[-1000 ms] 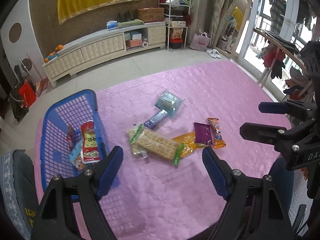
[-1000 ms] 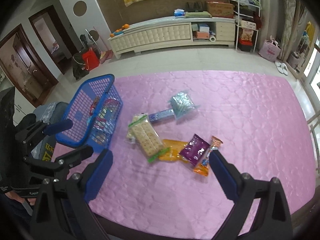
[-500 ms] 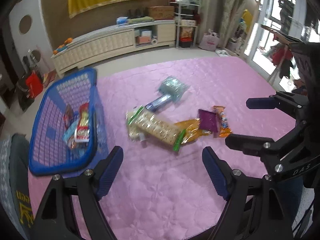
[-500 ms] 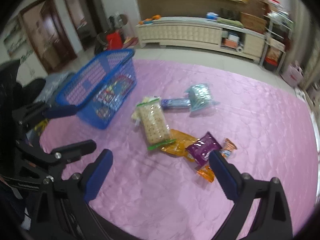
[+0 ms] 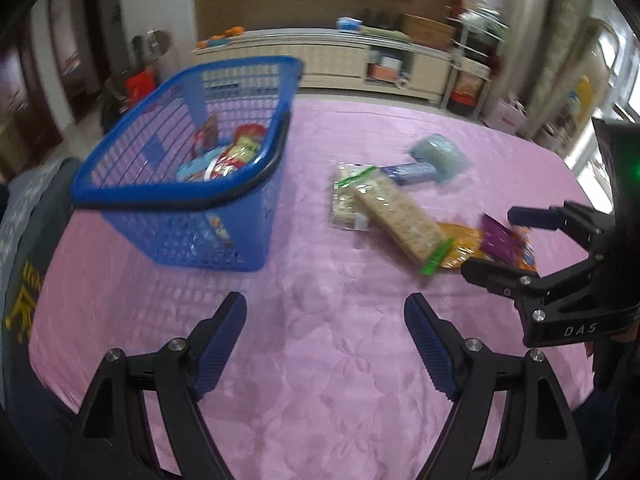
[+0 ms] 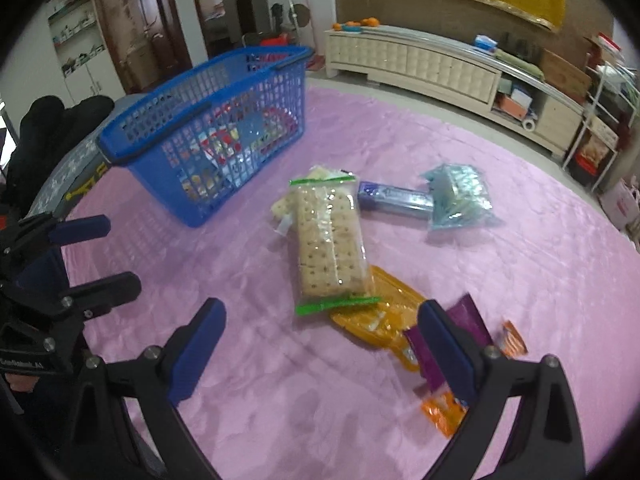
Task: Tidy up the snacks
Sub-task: 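Withdraw both grippers from the basket toward the snacks on the table, then grasp the green-ended cracker pack with the right gripper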
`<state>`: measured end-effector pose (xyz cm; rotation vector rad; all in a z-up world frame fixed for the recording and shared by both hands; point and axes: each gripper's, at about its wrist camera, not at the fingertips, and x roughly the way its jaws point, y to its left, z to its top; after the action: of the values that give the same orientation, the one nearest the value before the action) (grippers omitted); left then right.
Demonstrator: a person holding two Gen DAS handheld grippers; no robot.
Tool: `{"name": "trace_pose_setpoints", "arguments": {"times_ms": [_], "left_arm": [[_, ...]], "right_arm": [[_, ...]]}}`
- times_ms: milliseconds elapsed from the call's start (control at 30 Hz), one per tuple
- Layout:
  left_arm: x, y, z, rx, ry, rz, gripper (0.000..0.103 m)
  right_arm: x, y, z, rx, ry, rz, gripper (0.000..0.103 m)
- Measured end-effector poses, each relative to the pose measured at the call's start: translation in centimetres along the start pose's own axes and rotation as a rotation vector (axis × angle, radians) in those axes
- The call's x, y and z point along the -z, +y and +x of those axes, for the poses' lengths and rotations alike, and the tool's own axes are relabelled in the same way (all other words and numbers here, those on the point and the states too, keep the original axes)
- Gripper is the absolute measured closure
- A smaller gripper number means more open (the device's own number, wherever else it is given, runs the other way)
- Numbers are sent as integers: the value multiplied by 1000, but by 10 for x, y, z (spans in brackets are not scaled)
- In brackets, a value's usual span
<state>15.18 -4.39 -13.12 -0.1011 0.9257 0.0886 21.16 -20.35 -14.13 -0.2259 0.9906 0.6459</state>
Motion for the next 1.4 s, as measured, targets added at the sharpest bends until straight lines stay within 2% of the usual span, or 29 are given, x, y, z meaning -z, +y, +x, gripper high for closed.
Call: {"name": "trace_pose_setpoints", "arguments": {"times_ms": [133, 200, 233, 267, 367, 700, 733, 800, 833, 1100, 1167, 1400], "left_arm": [[3, 1, 17, -32, 15, -74, 23], [6, -1, 24, -41, 16, -86, 23], [8, -1, 27, -45, 15, -87, 23], [8, -3, 30, -53, 15, -84, 23], [7, -5, 40, -72, 31, -77, 23], [2, 5, 48, -78, 27, -124, 23], [3, 6, 49, -75, 27, -122, 23], [4, 6, 47, -70, 25, -120, 23], [3, 5, 47, -66, 22, -118, 23], [9, 5, 35, -24, 3, -104, 23], [10, 3, 32, -13, 1, -101, 23], [16, -2, 13, 29, -19, -59, 23]], "right_arm": [[-4, -9, 21, -11, 14, -24, 9], [-6, -13, 31, -24, 26, -47, 16], [-7, -14, 35, -29, 29, -54, 23], [-8, -15, 40, -38, 35, -63, 25], [-12, -18, 55, -66, 48, -89, 25], [-23, -9, 81, -55, 86, -169, 25], [-22, -7, 83, -52, 89, -175, 27], [-20, -7, 85, -53, 101, -180, 38], [-18, -6, 84, -40, 99, -184, 41], [-4, -2, 65, -57, 117, -114, 42], [4, -1, 54, -18, 103, -98, 43], [21, -5, 7, 37, 63, -14, 43]]}}
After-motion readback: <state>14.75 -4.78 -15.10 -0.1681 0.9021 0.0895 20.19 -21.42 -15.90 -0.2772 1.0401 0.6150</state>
